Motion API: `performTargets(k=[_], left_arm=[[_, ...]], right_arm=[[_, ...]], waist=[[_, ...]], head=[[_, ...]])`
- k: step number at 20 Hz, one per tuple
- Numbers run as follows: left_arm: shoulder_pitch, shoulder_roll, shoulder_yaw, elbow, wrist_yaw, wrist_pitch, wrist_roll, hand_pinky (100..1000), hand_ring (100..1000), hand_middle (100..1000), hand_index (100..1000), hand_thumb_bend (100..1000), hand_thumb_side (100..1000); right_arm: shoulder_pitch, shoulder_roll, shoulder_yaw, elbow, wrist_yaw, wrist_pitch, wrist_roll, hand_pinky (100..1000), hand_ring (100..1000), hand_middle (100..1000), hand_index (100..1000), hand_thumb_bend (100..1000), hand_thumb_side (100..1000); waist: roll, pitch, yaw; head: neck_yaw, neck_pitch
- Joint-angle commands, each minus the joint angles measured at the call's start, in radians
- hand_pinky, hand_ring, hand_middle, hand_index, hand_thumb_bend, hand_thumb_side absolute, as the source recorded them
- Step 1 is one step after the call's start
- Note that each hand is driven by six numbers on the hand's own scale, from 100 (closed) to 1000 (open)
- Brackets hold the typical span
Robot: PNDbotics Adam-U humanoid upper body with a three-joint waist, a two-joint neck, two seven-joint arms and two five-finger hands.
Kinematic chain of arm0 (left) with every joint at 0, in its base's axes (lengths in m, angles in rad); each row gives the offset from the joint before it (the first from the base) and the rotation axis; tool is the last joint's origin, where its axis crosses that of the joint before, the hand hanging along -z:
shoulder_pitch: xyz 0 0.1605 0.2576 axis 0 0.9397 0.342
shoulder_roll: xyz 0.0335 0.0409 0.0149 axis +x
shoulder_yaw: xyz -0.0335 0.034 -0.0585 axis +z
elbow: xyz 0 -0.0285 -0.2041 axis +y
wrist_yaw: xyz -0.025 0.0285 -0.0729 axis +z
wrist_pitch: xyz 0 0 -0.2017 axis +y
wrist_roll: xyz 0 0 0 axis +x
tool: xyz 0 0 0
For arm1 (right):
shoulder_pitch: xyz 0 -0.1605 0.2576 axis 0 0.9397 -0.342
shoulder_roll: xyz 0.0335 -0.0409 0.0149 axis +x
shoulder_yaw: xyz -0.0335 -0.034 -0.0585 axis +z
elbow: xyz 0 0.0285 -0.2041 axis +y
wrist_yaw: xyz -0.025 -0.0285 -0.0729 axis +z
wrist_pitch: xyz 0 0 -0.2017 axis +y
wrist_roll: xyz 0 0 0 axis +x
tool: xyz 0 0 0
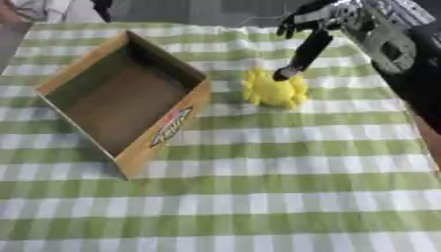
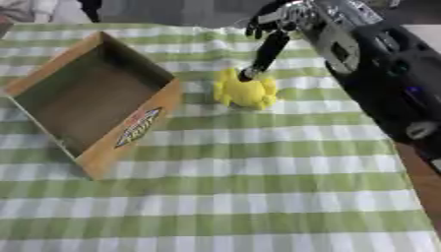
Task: Pick up objects on the table and place them in the box.
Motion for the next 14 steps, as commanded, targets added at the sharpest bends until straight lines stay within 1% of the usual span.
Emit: performTargets(k=[1,7,14], left_arm=[[-0.001,0.019,0.0,-0.019,0.003,-0.001,0.003,692,627,597,699,100,890],[-0.002,0.017,0.0,-0.019,0.003,-0.001,0.002,691,627,597,699,100,890],[-0.005,0.013,0.0,-0.019,0.004,-0.002,0.0,691,627,597,699,100,889]], right_arm=[[-0.019,-0.016,-0.016,-0.001,0.007,0.012,0.012,877,1000,893,1000,514,453],[-0.011,-0.013,-0.007,0.007,0.004,0.009,0.012,876,1000,891,1000,516,444],[0.012,0.01,0.007,0.071,0.016,-0.008,0.012,875,1000,883,1000,512,435]], waist=[[0.002,-0.021,0.0],[0.003,-0.018,0.003],[0.006,-0.011,0.009]], head=[[0.003,-0.01],[0.002,-0.011],[-0.002,-0.016]])
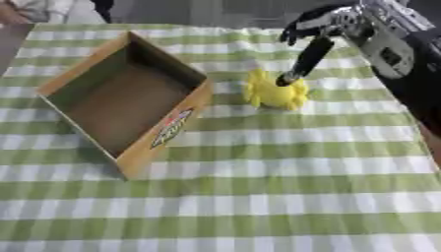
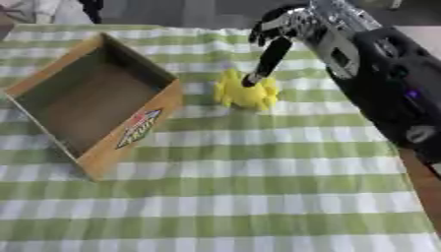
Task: Pick up objects on the table and place them in the box.
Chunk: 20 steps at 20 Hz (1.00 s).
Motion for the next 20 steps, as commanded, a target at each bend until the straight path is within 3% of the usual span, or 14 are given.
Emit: performTargets(k=[1,14,20], left_arm=[[-0.004,0.012,0.0,-0.019,0.004,-0.003,0.0,692,627,597,699,100,889],[-0.006,0.007,-0.001,-0.019,0.004,-0.002,-0.003,692,629,598,698,100,890],[-0.006,0.005,-0.001,-0.019,0.004,-0.002,-0.004,693,629,598,697,100,890]], right_arm=[[-0.011,-0.002,-0.003,0.025,0.017,-0.003,0.01,874,1000,881,1000,512,434],[0.0,0.029,-0.005,0.062,0.033,0.022,0.01,866,1000,838,988,522,389],[0.004,0.026,-0.003,0.038,0.064,0.026,0.01,841,974,748,877,492,368]], waist=[[0.004,-0.014,0.003],[0.006,-0.008,0.007],[0.006,-0.006,0.008]], head=[[-0.002,-0.013],[-0.006,-0.015],[-0.005,-0.017]])
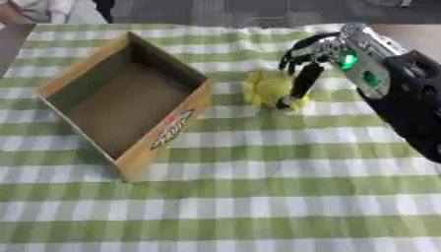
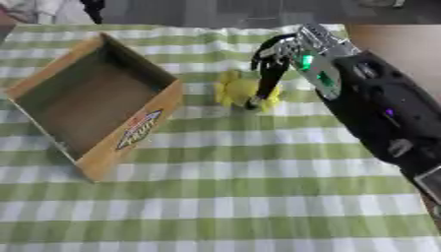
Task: Pick up objects on the table and place them in the box.
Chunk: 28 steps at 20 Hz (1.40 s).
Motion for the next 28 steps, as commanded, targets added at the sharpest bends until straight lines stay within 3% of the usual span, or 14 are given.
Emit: performTargets(k=[1,5,14,21,26,28], left_arm=[[-0.006,0.013,-0.001,-0.019,0.001,-0.001,-0.003,693,629,598,697,100,890],[-0.007,0.012,-0.002,-0.019,0.001,-0.001,-0.005,693,630,599,697,100,890],[-0.006,0.009,-0.002,-0.019,0.002,-0.004,-0.007,692,630,599,696,100,890],[-0.009,0.009,-0.003,-0.019,0.002,-0.001,-0.011,692,631,600,697,100,890],[-0.009,0.01,-0.003,-0.019,0.003,0.0,-0.012,692,631,600,696,100,891],[-0.01,0.01,-0.004,-0.019,0.003,0.001,-0.014,692,631,600,696,100,891]], right_arm=[[-0.015,-0.011,-0.005,-0.031,0.028,0.021,0.014,841,974,748,877,492,368],[-0.009,-0.008,-0.003,-0.033,0.052,0.024,0.014,833,966,730,854,448,358],[0.004,0.01,0.0,-0.006,0.052,0.015,0.014,835,966,735,856,465,355],[0.009,-0.005,0.035,-0.074,0.043,0.016,0.014,831,959,704,828,468,365],[0.01,-0.004,0.041,-0.083,0.06,0.029,0.014,817,931,600,712,398,369],[0.007,-0.005,0.037,-0.096,0.069,0.041,0.014,807,906,549,665,316,358]], waist=[[0.002,-0.015,0.002],[0.002,-0.013,0.005],[0.005,-0.009,0.01],[0.003,-0.008,0.01],[0.003,-0.009,0.013],[0.003,-0.01,0.012]], head=[[0.0,-0.01],[0.0,-0.012],[-0.002,-0.014],[-0.001,-0.014],[-0.001,-0.014],[0.0,-0.014]])
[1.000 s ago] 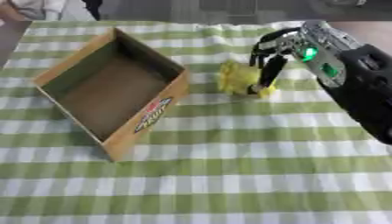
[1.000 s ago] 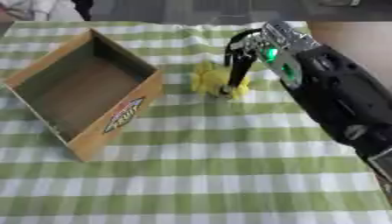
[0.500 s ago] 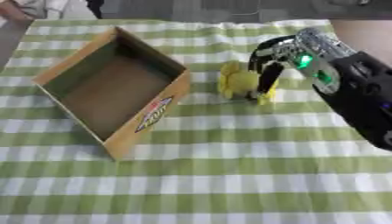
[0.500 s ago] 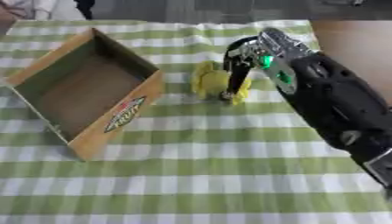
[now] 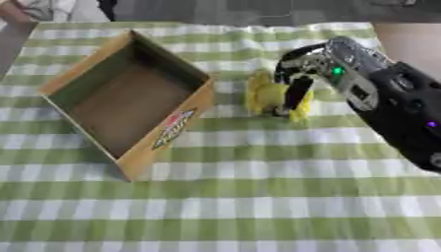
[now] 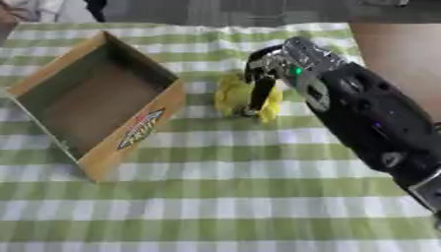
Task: Pick up objects on the table and place them in the box.
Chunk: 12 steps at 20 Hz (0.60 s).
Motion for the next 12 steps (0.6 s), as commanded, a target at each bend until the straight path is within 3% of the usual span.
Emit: performTargets(k=[1,4,9,12], left_arm=[[-0.008,0.012,-0.004,-0.019,0.003,0.001,-0.005,691,632,600,696,100,891],[-0.01,0.012,-0.004,-0.019,0.004,0.002,-0.007,691,632,600,696,100,891],[-0.011,0.013,-0.004,-0.019,0.004,0.003,-0.009,691,632,601,695,100,890],[-0.012,0.015,-0.003,-0.019,0.004,0.003,-0.009,691,632,601,696,100,890]], right_arm=[[-0.021,-0.023,-0.012,-0.039,0.019,0.038,0.015,804,899,536,651,280,353],[-0.024,-0.026,-0.019,-0.063,0.022,0.067,0.015,792,870,495,598,100,304],[-0.025,-0.031,-0.021,-0.091,0.017,0.109,0.01,775,842,470,559,100,177],[-0.027,-0.034,-0.023,-0.108,0.016,0.126,-0.002,769,829,457,542,100,163]], waist=[[0.002,-0.018,0.0],[0.001,-0.018,-0.001],[-0.001,-0.019,0.0],[-0.002,-0.02,0.0]], head=[[0.0,-0.01],[0.0,-0.01],[0.002,-0.01],[0.002,-0.011]])
